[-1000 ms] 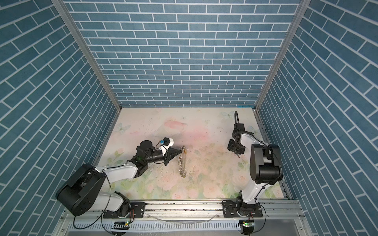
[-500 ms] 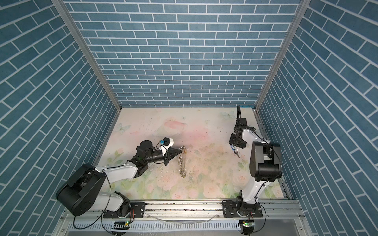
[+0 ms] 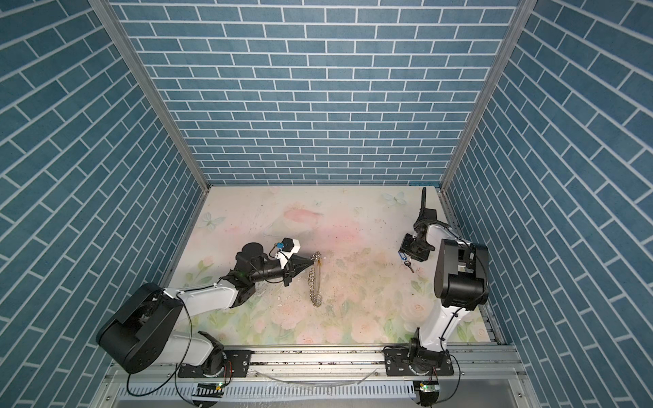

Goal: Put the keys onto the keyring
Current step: 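Close the right gripper on the key's small ring beside the blue tag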

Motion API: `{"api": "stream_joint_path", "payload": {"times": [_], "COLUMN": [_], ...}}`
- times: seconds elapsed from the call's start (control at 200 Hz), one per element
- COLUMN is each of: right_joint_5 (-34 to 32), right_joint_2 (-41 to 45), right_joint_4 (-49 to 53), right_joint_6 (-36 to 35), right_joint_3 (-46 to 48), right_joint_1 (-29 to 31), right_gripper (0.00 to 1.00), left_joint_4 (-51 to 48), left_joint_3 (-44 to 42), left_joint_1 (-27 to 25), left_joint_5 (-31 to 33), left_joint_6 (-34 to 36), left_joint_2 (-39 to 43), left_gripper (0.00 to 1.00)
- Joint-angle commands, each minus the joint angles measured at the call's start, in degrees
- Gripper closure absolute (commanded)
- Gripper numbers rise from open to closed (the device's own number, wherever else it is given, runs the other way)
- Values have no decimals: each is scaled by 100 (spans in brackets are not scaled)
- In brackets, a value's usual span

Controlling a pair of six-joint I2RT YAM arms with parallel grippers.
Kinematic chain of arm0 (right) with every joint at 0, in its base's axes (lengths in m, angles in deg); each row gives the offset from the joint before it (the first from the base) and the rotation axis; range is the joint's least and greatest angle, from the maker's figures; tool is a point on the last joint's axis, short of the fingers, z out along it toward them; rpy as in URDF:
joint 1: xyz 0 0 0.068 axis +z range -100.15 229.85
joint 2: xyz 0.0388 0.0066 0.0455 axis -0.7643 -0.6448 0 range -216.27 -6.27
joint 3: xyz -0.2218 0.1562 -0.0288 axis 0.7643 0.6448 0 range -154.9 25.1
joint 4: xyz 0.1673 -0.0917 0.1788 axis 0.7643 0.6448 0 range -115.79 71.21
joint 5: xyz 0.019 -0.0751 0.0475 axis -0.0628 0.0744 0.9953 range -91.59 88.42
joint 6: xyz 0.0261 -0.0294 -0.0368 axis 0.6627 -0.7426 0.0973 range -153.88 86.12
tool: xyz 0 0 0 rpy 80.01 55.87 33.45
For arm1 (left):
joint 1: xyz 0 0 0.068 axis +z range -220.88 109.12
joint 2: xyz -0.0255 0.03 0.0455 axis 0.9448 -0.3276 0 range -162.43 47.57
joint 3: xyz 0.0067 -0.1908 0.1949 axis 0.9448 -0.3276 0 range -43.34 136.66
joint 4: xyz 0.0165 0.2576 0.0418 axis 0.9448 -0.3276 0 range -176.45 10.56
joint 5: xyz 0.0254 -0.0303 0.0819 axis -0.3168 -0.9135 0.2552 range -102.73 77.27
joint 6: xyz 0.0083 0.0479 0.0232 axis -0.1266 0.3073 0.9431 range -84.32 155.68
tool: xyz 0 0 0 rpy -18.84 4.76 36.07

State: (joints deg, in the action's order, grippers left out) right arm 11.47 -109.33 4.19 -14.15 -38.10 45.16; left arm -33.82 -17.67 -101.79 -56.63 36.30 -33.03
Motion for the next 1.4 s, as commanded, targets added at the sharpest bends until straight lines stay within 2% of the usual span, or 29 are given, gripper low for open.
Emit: {"api": "stream_joint_path", "payload": {"times": [0.0, 0.185, 0.35, 0.575, 0.66, 0.765, 0.855, 1.07, 1.215, 1.395], "right_joint_5": [283, 405, 574, 383, 155, -178, -390, -593, -770, -1310], "right_joint_2": [275, 655, 773, 832, 832, 885, 924, 902, 915, 816], "right_joint_4": [139, -10, -124, -49, 102, 266, 382, 549, 696, 902], "right_joint_6": [215, 303, 321, 300, 228, 114, 48, -54, -146, -232], "right_joint_3": [353, 754, 884, 854, 796, 735, 677, 588, 493, 311], "right_joint_1": [4, 12, 69, 205, 265, 375, 456, 573, 765, 972], "right_gripper": [53, 61, 72, 80, 79, 70, 67, 66, 62, 62], "left_joint_4": [-151, -190, -212, -230, -238, -238, -230, -221, -221, -230], "left_joint_3": [6, 5, 0, 1, 1, 9, 8, 11, 15, 17], "left_joint_1": [22, 28, 30, 27, 25, 29, 30, 26, 24, 30], "left_joint_5": [-30, -13, -1, 2, -2, -2, -5, -10, -9, -13], "left_joint_6": [43, 71, 75, 85, 88, 93, 88, 88, 88, 93], "left_joint_2": [-24, 10, 44, 58, 46, 44, 24, 14, 18, 18], "left_gripper": [100, 100, 100, 100, 100, 100, 100, 100, 100, 100]}}
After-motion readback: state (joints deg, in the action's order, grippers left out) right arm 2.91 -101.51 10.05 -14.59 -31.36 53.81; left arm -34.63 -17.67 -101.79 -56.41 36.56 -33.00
